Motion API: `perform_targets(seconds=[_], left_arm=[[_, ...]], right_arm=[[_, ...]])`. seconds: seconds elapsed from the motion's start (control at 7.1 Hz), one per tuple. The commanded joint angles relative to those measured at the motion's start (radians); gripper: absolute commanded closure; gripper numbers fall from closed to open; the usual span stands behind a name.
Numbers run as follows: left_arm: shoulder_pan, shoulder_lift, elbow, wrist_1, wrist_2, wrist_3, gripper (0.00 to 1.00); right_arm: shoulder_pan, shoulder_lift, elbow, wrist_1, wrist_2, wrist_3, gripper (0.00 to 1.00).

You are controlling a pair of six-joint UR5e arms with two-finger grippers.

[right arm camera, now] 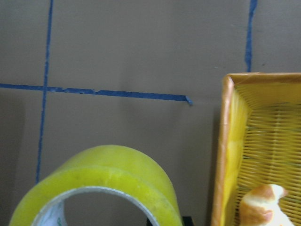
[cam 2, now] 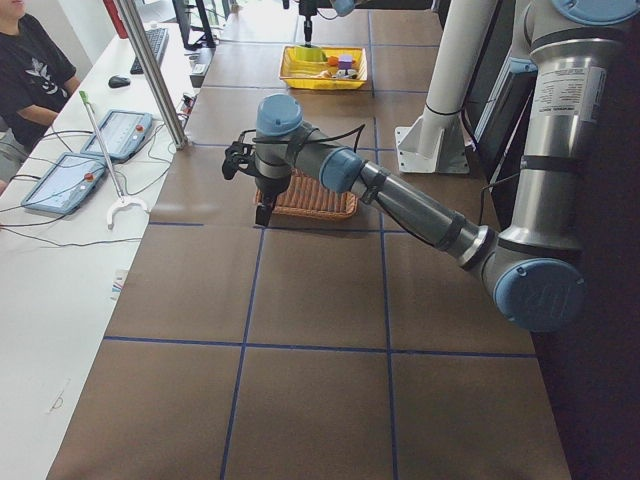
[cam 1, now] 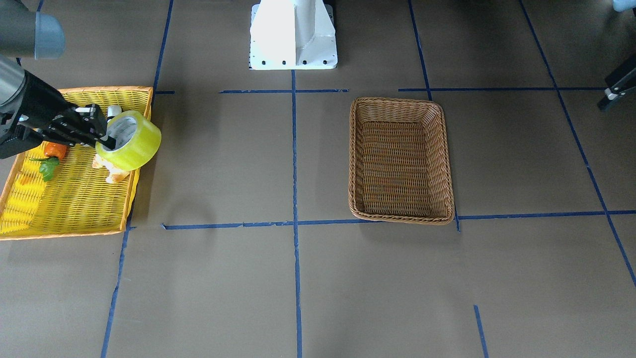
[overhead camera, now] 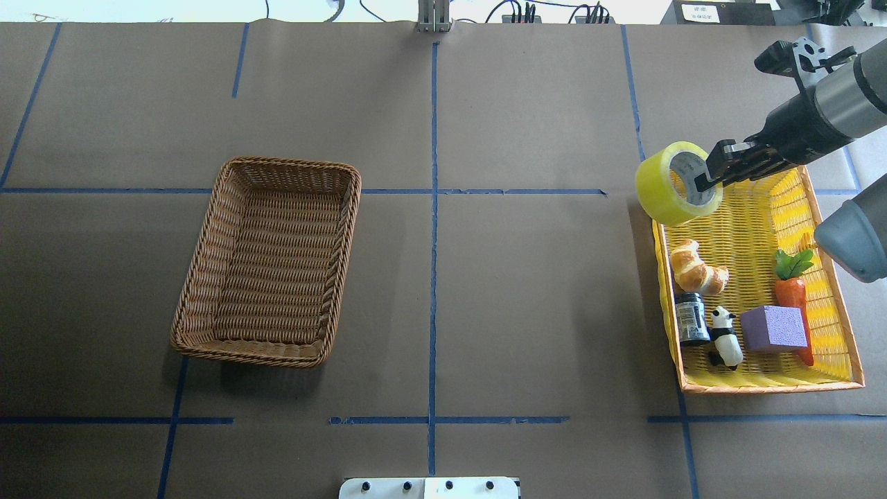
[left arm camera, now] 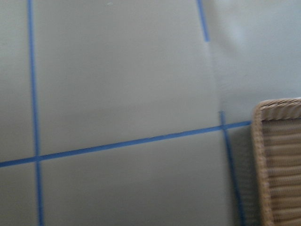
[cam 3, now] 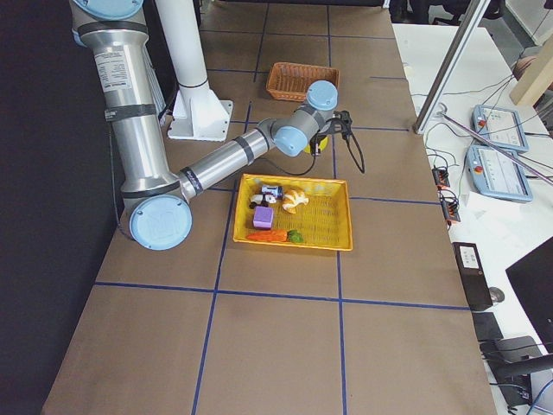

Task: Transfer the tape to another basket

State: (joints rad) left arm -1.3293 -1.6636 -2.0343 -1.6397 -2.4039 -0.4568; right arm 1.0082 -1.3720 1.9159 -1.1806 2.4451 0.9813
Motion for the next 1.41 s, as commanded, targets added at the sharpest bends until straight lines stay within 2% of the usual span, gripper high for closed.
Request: perform_targets(seconds=[0.0, 0.14, 0.28, 0.42, 0.56, 0.7, 0.85, 1.13, 1.27], left_arm=[[0.203, -0.127, -0.026, -0.108, -0.007, -0.377, 0.0], [0.252, -0.158, -0.027, -0.218, -0.036, -0.531, 0.0], [0.356, -0.218, -0.023, -0.338, -0.032, -0.773, 0.0], [0.452, -0.307, -0.009, -0.439, 0.02, -0.986, 0.0], [0.549, -0.352, -0.003, -0.577, 0.116, -1.101, 0.0], [0.624, -0.366, 0.009, -0.747, 0.255, -1.226, 0.0], [0.681, -0.375, 0.012, -0.885, 0.355, -1.355, 0.0], [0.764, -0.389, 0.034, -1.101, 0.5, -1.425, 0.0], [0.788, -0.393, 0.036, -1.168, 0.515, -1.483, 0.0]], right_arm=[[-0.097, 0.005, 0.005, 0.274, -0.018, 0.326, 1.0], [-0.139, 0.014, 0.006, 0.386, -0.049, 0.461, 0.99], [-0.166, 0.022, 0.006, 0.489, -0.081, 0.591, 0.99], [-0.178, 0.022, 0.005, 0.594, -0.092, 0.699, 0.99], [-0.19, 0.022, 0.003, 0.695, -0.095, 0.796, 0.99], [-0.219, 0.022, 0.002, 0.796, -0.119, 0.854, 0.99], [-0.241, 0.022, 0.0, 0.888, -0.144, 0.923, 0.99], [-0.259, 0.027, 0.0, 1.091, -0.155, 1.06, 1.0], [-0.278, 0.051, 0.0, 1.154, -0.178, 1.12, 1.0]])
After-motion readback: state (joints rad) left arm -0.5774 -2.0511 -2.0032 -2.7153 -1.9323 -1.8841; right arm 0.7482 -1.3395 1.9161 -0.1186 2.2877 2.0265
